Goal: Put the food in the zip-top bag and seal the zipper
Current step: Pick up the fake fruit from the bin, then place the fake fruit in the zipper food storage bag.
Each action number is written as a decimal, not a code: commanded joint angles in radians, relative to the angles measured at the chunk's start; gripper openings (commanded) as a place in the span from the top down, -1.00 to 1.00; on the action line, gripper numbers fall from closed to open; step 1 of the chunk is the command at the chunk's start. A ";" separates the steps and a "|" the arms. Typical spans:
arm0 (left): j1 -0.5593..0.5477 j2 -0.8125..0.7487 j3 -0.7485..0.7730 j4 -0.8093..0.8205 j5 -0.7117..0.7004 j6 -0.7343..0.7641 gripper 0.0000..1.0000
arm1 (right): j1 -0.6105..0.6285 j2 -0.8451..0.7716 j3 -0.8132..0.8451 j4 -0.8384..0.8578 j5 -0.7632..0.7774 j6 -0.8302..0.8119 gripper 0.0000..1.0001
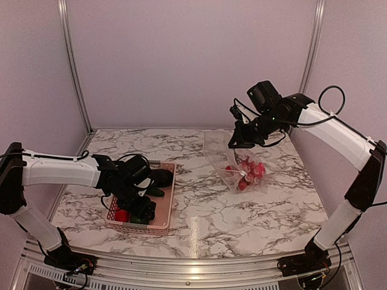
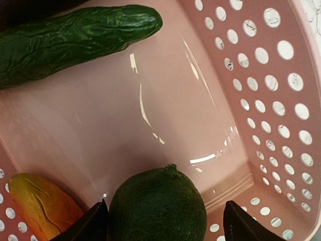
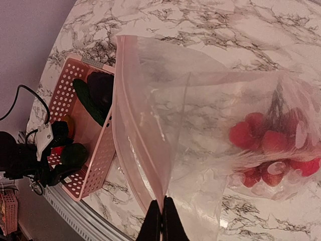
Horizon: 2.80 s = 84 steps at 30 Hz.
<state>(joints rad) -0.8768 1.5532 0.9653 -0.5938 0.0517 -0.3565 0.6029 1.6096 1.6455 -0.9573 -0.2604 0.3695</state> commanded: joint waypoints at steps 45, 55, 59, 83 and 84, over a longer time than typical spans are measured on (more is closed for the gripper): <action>-0.006 0.151 0.656 0.520 0.004 -0.283 0.22 | 0.013 0.149 0.344 -0.126 -0.080 0.014 1.00; -0.018 0.268 0.708 0.511 -0.032 -0.384 0.18 | 0.015 0.126 0.341 -0.106 -0.100 0.049 1.00; -0.031 0.303 0.757 0.445 -0.080 -0.391 -0.03 | 0.013 0.117 0.329 -0.102 -0.096 0.052 1.00; 0.073 0.126 0.776 0.410 -0.119 -0.301 -0.98 | -0.011 0.076 0.288 -0.083 -0.080 0.030 1.00; 0.092 0.066 0.717 0.457 -0.148 -0.291 -0.98 | -0.019 0.073 0.291 -0.087 -0.079 0.027 1.00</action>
<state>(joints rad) -0.8555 1.8038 1.7840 -0.2020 -0.0467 -0.7132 0.6006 1.7264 1.9110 -1.0466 -0.3504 0.4149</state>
